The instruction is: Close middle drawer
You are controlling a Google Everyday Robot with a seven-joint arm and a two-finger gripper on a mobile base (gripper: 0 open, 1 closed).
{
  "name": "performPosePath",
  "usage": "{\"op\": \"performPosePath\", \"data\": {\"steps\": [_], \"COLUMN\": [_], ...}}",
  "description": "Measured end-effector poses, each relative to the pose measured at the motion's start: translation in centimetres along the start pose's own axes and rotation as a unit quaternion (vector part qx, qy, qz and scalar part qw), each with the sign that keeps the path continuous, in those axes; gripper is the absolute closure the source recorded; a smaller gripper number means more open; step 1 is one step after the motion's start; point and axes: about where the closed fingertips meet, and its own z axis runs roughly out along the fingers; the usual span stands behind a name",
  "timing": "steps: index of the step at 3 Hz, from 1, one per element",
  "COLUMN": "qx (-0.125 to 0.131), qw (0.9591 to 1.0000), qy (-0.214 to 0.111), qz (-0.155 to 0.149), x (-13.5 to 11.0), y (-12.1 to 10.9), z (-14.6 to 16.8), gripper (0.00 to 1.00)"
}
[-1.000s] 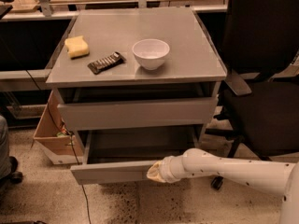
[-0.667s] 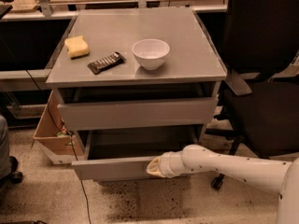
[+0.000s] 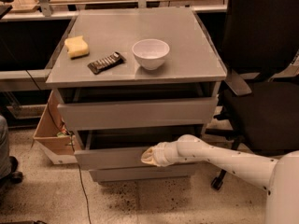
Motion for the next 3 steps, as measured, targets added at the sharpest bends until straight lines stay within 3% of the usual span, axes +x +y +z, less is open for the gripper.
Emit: {"op": "performPosePath", "data": {"steps": [2,3], "qx": [-0.001,-0.001], "qw": [0.9967,0.9967], "qy": [-0.056,-0.056], "qz": [-0.059,-0.059], "x": [-3.4,-3.4], "y": [-3.8,-3.8], "z": [4.4,4.4], "gripper": [1.0,1.0]}}
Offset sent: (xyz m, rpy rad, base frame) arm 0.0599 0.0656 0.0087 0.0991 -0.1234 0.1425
